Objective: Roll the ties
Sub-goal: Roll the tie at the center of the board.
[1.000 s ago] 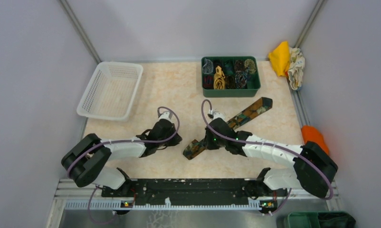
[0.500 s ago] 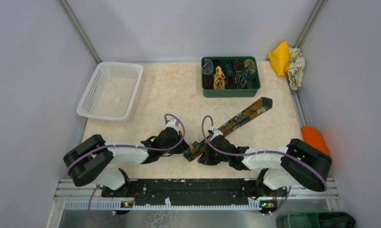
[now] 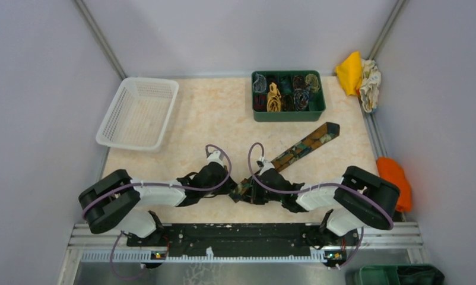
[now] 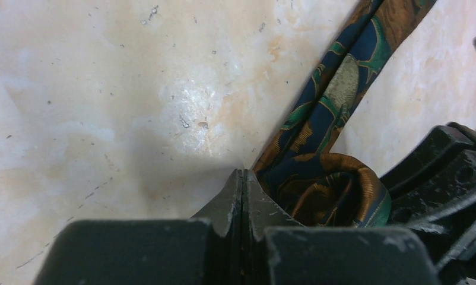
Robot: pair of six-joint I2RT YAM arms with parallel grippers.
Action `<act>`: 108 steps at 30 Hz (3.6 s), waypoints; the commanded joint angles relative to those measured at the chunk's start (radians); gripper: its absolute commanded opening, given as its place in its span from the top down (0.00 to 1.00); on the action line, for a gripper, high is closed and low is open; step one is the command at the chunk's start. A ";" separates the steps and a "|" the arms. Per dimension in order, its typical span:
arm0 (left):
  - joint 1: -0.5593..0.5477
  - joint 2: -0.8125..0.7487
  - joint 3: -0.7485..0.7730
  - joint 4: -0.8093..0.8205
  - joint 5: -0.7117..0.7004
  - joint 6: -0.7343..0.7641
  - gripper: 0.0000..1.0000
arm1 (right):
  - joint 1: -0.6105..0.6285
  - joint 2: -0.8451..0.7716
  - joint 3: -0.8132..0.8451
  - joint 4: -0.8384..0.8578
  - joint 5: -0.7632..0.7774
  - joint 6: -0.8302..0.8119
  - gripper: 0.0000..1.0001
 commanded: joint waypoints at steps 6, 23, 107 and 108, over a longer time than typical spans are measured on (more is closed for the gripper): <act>0.000 -0.032 0.153 -0.631 -0.451 -0.218 1.00 | 0.070 -0.282 0.107 -0.472 0.193 -0.146 1.00; -0.004 -1.011 0.196 -1.206 -0.756 -0.403 1.00 | 0.420 0.042 0.697 -1.110 0.783 -0.411 0.79; -0.002 -0.852 0.301 -0.863 -0.911 -0.030 1.00 | -0.029 0.203 0.497 -0.026 -0.347 -0.405 0.79; -0.002 -0.842 0.302 -0.855 -0.908 -0.029 1.00 | -0.042 0.212 0.490 -0.011 -0.372 -0.395 0.79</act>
